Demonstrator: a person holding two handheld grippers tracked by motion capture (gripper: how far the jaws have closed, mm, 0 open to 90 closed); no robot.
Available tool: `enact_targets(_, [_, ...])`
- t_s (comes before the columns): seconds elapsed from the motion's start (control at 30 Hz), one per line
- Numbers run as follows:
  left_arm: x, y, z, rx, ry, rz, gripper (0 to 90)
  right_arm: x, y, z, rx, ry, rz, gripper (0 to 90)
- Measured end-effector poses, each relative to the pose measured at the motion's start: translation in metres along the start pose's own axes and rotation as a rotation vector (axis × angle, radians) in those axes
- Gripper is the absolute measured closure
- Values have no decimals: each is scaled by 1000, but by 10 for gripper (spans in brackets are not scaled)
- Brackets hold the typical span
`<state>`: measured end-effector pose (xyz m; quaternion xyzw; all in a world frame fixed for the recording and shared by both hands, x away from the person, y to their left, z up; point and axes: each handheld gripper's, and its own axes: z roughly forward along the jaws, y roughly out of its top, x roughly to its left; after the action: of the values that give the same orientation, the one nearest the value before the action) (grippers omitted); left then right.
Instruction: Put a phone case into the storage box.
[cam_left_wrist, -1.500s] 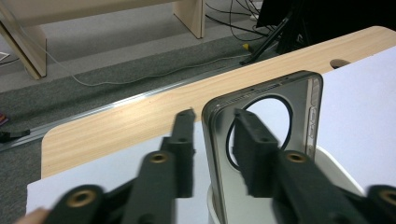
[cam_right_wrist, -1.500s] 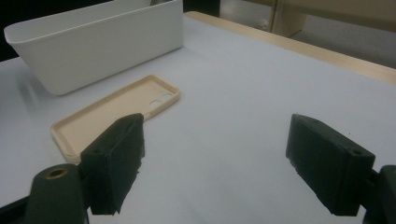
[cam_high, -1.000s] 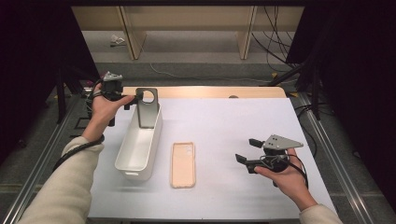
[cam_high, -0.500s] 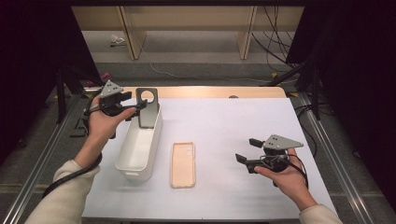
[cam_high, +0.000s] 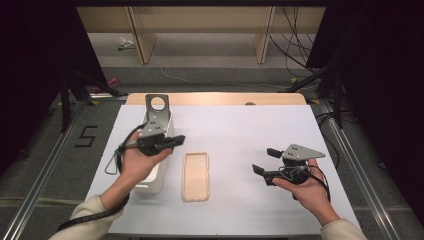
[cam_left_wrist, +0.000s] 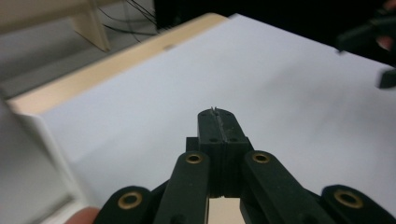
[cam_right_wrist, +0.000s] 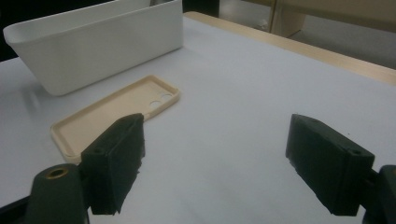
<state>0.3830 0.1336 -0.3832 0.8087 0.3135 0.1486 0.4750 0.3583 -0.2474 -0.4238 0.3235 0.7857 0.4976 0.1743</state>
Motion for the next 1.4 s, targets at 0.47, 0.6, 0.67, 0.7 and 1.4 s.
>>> enact_targets(0.47, [-60, -29, 64, 218, -125, 73, 899, 0, 1, 0, 0, 5, -2, 205])
enact_targets(0.6, [-65, -39, 76, 279, -133, 98, 899, 0, 0, 1, 1, 8, -3, 205])
enact_targets(0.67, [-66, -44, 80, 306, -134, 105, 899, 0, 0, 1, 0, 8, -3, 205])
enact_targets(0.7, [-67, -46, 81, 315, -134, 104, 899, 0, 0, 1, 0, 8, -2, 205])
enact_targets(1.4, [-70, -60, 85, 390, -145, 128, 900, 1, 0, 0, 0, 10, -3, 205])
